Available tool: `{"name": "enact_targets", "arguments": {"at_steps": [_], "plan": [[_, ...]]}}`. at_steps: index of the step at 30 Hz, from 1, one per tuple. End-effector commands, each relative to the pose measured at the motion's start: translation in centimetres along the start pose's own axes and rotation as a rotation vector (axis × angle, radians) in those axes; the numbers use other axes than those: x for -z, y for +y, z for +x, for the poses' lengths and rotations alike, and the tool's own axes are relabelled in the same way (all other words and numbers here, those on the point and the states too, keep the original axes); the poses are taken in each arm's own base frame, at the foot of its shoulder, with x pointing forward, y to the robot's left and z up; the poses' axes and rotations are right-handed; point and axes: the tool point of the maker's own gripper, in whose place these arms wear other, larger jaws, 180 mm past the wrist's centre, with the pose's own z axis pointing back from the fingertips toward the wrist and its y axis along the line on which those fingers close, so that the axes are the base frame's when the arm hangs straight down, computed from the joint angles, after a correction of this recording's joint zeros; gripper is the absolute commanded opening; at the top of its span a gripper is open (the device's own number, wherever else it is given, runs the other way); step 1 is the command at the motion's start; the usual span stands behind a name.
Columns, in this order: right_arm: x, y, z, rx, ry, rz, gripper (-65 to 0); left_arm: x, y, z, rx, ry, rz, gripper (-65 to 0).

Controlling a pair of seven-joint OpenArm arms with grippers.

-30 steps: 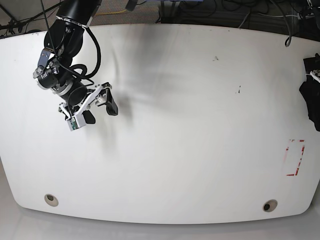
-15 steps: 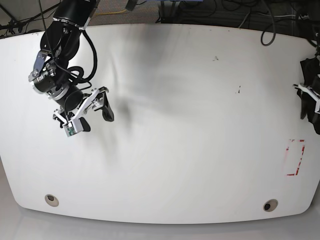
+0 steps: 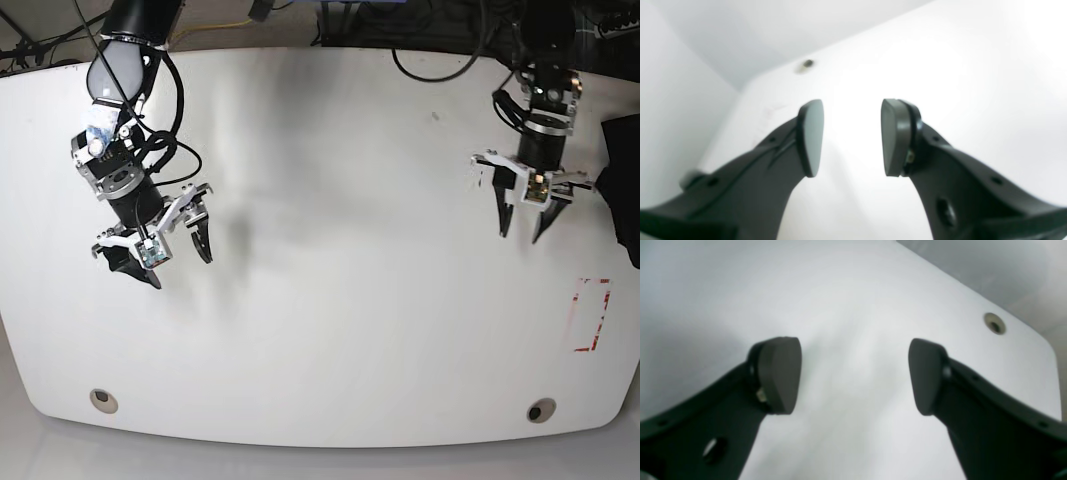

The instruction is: Fold the T-shirt properly

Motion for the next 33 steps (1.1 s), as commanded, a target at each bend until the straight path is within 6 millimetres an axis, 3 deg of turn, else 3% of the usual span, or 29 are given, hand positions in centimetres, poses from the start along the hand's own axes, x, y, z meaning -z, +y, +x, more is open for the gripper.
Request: {"name": "enact_targets", "arguments": {"at_steps": [1,4,7,12,17,21,29,33], "plan": [[0.2,0.9,1.1,0.014,-0.097,-0.006,-17.6,-0.9,-0.5,1.7,0.009,-0.043,0.01,-38.8],[-1.6,1.6,-1.7,0.048,-0.075,-0.027,-17.6,-4.1,-2.5,1.2,-0.027,-0.002,-0.01,-38.9],[-2.9,1.5,-2.9,0.127,-0.097,-0.053,-17.6,-5.9,-4.3,0.5,-0.076,0.04,-0.022,-38.9],[-6.0,4.2,-5.9,0.233,-0.044,-0.025,-17.6,-10.2,-6.1,-2.8,-0.096,0.18,-0.07,-39.2],[-9.8,6.9,-9.5,0.344,0.04,0.013,-17.6,-14.3,-7.3,-4.2,-0.109,0.251,-0.108,-39.3],[-12.3,7.7,-10.6,0.43,0.031,-0.002,-17.6,-17.1,-8.1,-4.0,-0.123,0.246,-0.14,-39.4],[-17.9,11.8,-14.6,0.518,0.198,0.025,-17.8,-23.0,-9.8,-4.7,-0.196,0.324,-0.189,-39.4],[-20.0,13.5,-15.0,0.577,0.211,0.009,-17.8,-25.3,-9.4,-5.9,-0.269,0.364,-0.191,-39.4]]}}
